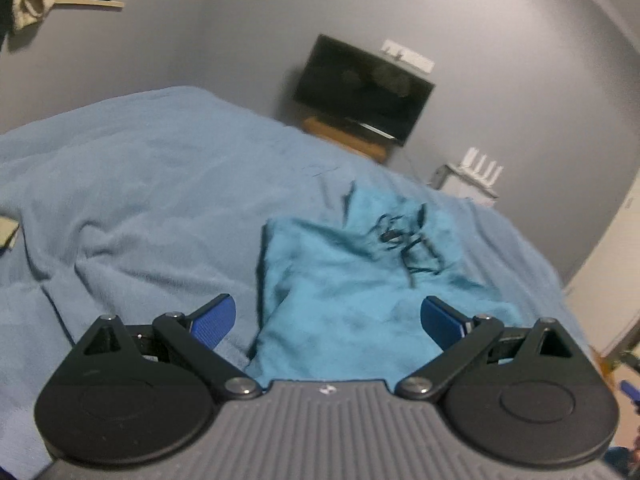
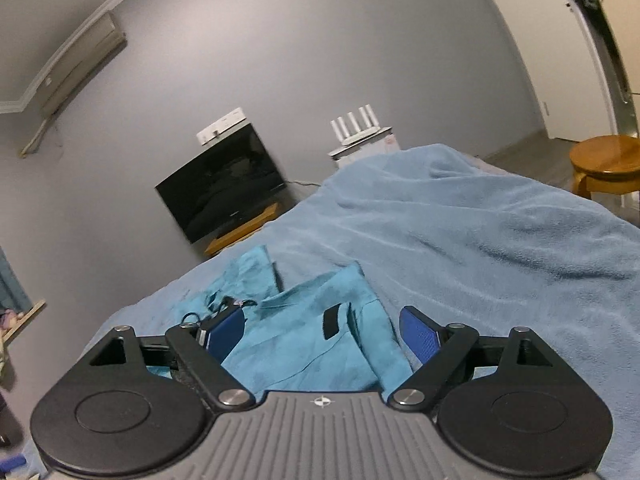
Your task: Fold large clothes
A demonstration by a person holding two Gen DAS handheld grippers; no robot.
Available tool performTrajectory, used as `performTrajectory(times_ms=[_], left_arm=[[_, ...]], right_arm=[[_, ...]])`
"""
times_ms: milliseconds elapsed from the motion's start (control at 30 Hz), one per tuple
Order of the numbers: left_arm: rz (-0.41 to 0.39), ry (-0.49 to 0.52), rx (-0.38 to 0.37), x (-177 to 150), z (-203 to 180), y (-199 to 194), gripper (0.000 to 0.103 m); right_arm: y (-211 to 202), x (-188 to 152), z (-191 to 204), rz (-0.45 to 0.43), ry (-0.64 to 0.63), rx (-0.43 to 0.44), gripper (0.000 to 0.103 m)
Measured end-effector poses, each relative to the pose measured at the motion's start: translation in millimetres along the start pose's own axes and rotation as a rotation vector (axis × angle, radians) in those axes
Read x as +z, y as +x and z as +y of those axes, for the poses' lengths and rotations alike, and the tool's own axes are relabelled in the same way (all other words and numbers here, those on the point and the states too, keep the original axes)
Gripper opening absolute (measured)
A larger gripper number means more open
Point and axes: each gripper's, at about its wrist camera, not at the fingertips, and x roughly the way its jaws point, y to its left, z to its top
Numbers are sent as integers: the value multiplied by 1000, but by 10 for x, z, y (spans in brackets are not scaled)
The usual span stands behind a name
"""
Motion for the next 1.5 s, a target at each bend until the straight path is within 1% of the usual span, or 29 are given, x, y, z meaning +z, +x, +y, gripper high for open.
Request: performTrajectory(times_ms=[33,133,233,333,400,500,600,700,833,900,967,1067,1133,1233,1367,1500], left_arm=[[-5,17,-5,58,-10,-107,99],[-7,102,-6,190,-47,-395,99],[42,185,-29,172,-43,-625,99],[111,294,-54,28,-37,-834,99],[138,382,-57,-111,-53,-967,99],[188,477,-80,-342,-52,-1165,99],[228,573,-146,-543,-43,-1400,99],[262,658,-225,-714,-26,-1594,99],[323,712,-352,-875,6,-1780,99],[334,763,-390,-961,-17,-1846,99],[323,832,-396,-1052,-63,-1880,99],[304,942,-360,-1190,-118,-1822,99],[306,993,-345,-1257,-144,-1750,99],[296,1017,-357,-1263,-183,-1639,99],[271,1059,-347,-1238,-245,-1532,99],[244,1112,-368,-1203,-331,-1503,99]], right_arm=[[-37,32,8,9,0,19,87],[-335,136,-5,18,-4,70,87],[-632,249,13,36,-63,113,87],[-900,348,42,71,-187,145,89],[-1097,377,34,101,-265,159,91],[-1345,386,-41,167,-358,150,92],[-1575,375,-136,246,-448,129,92],[-1797,328,-235,323,-550,159,92],[-2055,248,-309,439,-629,255,92],[-2184,192,-280,493,-694,309,94],[-2314,113,-220,533,-783,341,96],[-2326,-31,-106,570,-919,344,99],[-2306,-96,-64,564,-961,349,101],[-2257,-128,0,550,-967,368,101],[-2138,-177,121,539,-1057,393,102],[-1978,-208,234,573,-1143,424,102]])
